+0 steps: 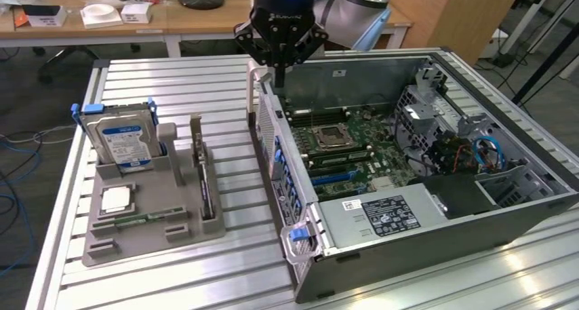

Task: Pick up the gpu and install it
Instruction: 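Reach for the gpu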

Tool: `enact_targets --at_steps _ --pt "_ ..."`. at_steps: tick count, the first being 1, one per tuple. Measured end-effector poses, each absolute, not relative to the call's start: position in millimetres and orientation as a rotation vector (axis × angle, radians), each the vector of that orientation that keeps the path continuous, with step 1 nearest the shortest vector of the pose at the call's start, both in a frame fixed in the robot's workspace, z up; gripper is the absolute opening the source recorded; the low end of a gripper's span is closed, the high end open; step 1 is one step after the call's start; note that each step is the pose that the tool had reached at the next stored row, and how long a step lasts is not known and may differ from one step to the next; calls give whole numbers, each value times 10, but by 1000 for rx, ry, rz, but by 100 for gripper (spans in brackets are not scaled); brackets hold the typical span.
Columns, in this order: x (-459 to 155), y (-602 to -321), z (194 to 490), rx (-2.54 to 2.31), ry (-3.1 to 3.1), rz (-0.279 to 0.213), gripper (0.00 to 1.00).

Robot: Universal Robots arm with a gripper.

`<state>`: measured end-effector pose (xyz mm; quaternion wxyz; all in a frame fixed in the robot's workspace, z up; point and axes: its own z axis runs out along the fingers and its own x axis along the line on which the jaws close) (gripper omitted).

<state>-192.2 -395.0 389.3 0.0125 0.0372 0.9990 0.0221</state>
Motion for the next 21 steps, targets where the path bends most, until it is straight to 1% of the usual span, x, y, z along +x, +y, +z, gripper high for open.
enact_targets --at_steps 21 --pt "-2060 -3950 3888 116 3114 69 11"
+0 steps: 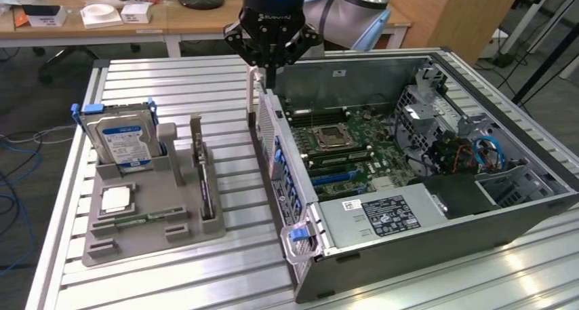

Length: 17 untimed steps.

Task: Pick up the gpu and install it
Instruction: 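Reach for the gpu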

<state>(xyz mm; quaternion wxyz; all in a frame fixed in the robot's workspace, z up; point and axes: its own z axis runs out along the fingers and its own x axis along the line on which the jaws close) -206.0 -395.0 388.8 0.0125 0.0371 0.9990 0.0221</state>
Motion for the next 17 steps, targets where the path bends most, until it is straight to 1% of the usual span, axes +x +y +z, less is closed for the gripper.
enact_targets --at_steps 17 --pt "-2248 -3950 3884 116 3114 69 11"
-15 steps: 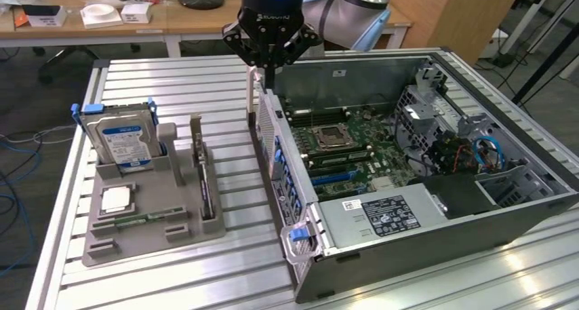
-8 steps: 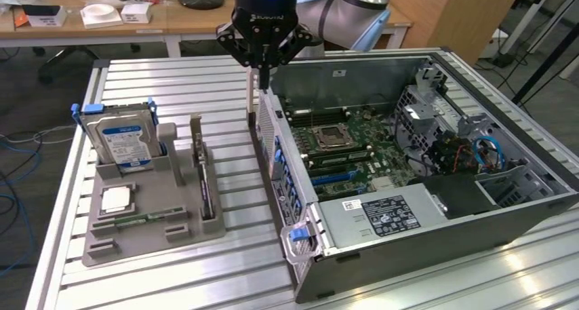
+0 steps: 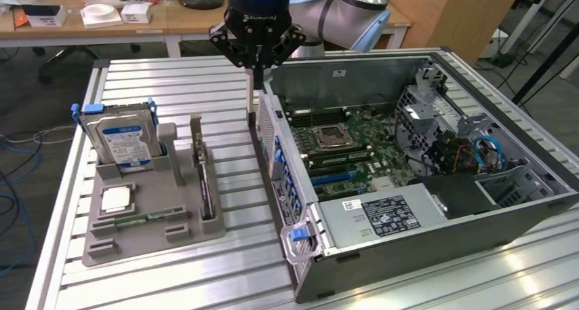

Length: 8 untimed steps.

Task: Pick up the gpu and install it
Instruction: 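Reach for the gpu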

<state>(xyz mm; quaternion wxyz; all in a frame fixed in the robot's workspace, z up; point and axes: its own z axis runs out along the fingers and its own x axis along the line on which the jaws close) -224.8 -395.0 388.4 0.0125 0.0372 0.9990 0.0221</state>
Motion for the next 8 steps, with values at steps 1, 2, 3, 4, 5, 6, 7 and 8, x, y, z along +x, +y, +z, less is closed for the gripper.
enact_targets --at_steps 1,2,3,4,5,6,7,8 --pt "-2258 -3950 3884 116 3114 69 11" --pt "-2270 -3950 3884 116 3114 69 11" --pt "-2280 -3950 3884 116 3114 69 11" --pt "-2291 -3950 3884 116 3114 69 11" --pt "-2301 -3950 3884 116 3114 69 11" --pt "-2311 -3950 3884 116 3114 69 11" --pt "-2318 -3950 3883 116 3114 69 11" --pt "-2319 -3950 3883 116 3114 69 11"
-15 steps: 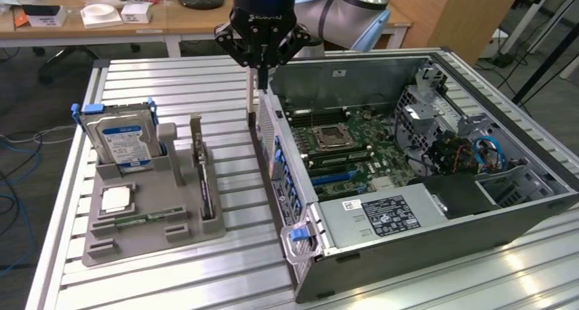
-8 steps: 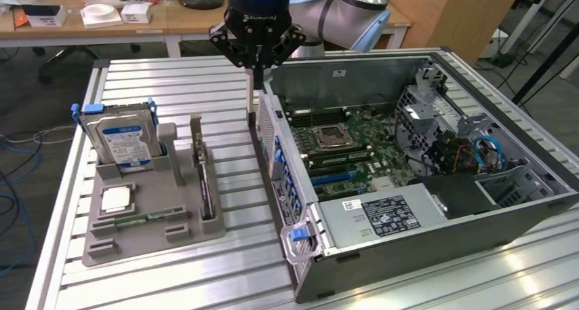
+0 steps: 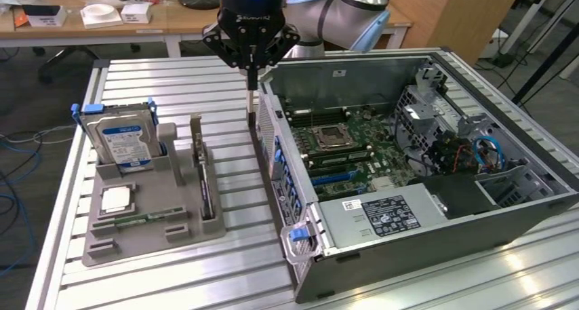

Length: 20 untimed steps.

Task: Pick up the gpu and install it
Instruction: 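Reach for the gpu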

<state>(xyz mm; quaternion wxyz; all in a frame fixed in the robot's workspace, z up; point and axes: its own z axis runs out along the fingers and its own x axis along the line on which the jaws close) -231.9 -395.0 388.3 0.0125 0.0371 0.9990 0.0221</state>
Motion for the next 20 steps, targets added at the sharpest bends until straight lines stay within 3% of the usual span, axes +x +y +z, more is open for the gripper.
enact_targets --at_steps 20 --pt "-2376 -3950 3883 116 3114 69 11"
